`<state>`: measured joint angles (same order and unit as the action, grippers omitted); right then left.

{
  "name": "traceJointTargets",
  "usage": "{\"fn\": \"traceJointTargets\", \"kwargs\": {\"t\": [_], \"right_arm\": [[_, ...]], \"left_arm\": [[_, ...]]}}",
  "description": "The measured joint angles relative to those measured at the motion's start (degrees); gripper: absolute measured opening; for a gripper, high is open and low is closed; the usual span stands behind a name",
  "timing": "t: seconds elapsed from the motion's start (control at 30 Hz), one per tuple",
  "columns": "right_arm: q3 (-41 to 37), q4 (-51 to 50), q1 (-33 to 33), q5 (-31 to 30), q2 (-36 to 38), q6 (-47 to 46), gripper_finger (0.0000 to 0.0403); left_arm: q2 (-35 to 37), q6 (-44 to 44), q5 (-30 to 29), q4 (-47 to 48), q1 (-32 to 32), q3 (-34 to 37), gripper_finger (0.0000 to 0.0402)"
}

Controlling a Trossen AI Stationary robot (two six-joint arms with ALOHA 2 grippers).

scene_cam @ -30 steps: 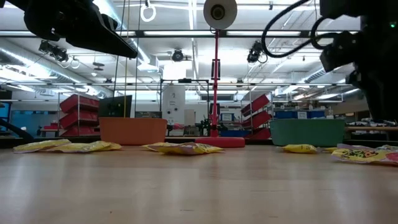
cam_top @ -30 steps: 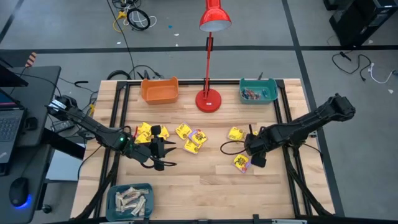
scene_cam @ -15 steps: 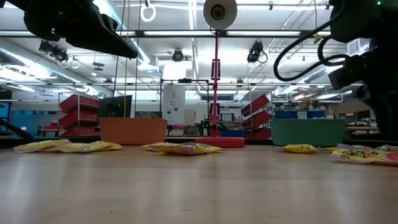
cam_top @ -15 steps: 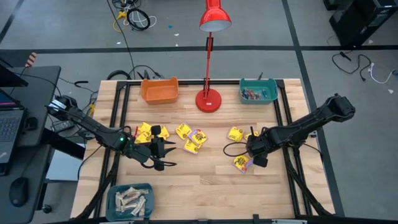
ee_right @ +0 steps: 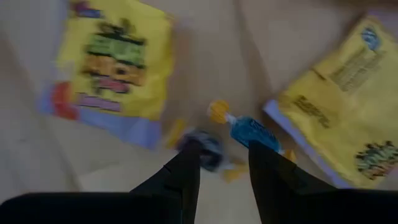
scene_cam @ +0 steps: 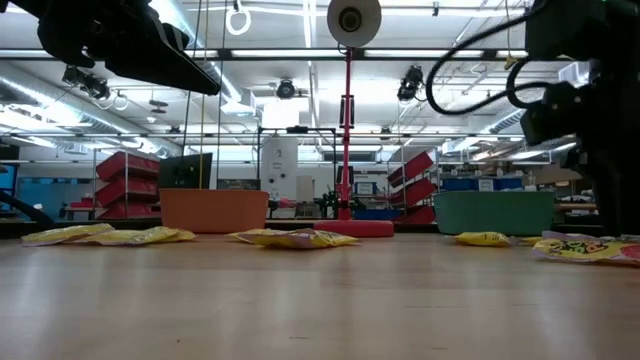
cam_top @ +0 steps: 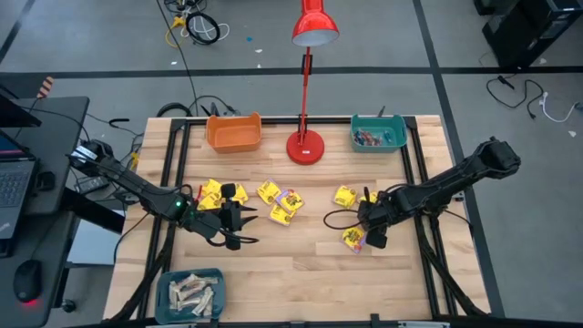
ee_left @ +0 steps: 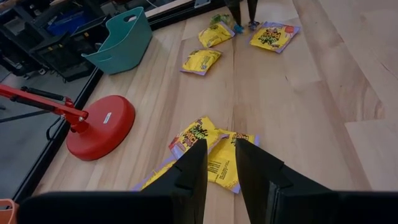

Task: Sort candy
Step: Put the small blue candy into the green bin

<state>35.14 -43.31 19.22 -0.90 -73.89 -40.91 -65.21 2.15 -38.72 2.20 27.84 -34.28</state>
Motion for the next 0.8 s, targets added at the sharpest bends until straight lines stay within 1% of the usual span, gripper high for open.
{"fn": "traceJointTargets", "kwargs": {"t": [0.13, 0.27, 0.47, 0.67, 0.8], "right_arm": [[2.38, -3.08, 0.0, -0.2, 0.0, 1.27, 0.012], [3.44, -6.93, 0.0, -2.91, 0.0, 3.54, 0.0116], [3.03, -6.18, 0.0, -4.86, -1.22, 5.73, 0.0116], [3.01, -2.25, 0.0, -5.01, -6.13, 8.49, 0.0115], [3.17, -2.25, 0.0, -4.45, -9.79, 10.03, 0.0115]], "left_arm": [[0.0, 0.0, -0.01, 0.04, 0.02, 0.0, 0.0088], [0.0, 0.02, 0.0, 0.05, 0.02, 0.0, 0.0088], [0.0, 0.99, 0.0, 0.07, 0.0, 0.0, 0.0088], [0.0, 1.11, 0.0, 0.41, 0.0, 0.0, 0.0088], [0.0, 1.11, 0.0, 0.54, 0.02, 0.0, 0.0088]]}}
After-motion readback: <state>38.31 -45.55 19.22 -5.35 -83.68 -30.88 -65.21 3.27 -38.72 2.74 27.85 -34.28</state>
